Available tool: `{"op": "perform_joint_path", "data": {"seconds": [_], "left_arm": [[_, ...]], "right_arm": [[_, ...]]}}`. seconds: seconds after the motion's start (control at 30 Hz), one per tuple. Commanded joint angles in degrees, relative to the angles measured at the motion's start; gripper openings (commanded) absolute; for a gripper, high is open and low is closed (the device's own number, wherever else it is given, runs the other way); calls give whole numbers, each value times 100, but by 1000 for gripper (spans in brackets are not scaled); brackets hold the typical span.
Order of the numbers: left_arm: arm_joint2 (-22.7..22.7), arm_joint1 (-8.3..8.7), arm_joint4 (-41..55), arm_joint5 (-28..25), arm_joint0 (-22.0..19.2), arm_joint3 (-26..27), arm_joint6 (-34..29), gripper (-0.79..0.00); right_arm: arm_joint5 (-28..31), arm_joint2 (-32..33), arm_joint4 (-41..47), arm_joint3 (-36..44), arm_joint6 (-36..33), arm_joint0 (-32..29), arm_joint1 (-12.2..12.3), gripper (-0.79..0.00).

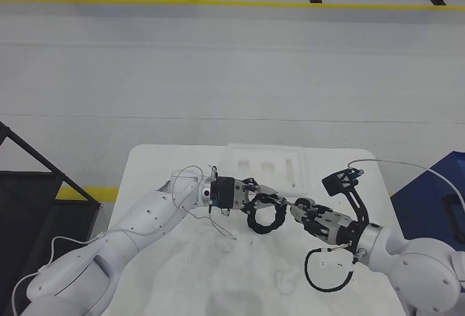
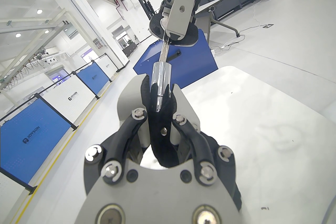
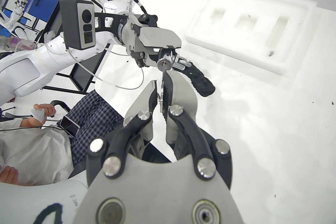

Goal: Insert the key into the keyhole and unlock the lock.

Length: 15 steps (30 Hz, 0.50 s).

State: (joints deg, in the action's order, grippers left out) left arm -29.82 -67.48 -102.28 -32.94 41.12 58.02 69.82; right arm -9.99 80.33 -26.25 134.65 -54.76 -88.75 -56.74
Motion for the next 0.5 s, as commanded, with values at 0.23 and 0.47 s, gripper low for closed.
{"op": "perform_joint_path", "data": {"seconds": [0.23,0.47], "left_arm": [[-57,1,-64,-48,36,26,52,-785],[-79,-2,-142,-91,39,32,61,-785]], "right_arm": [[-79,-39,-17,0,-43,54,6,-785],[-122,-58,0,0,-102,83,12,-785]]}}
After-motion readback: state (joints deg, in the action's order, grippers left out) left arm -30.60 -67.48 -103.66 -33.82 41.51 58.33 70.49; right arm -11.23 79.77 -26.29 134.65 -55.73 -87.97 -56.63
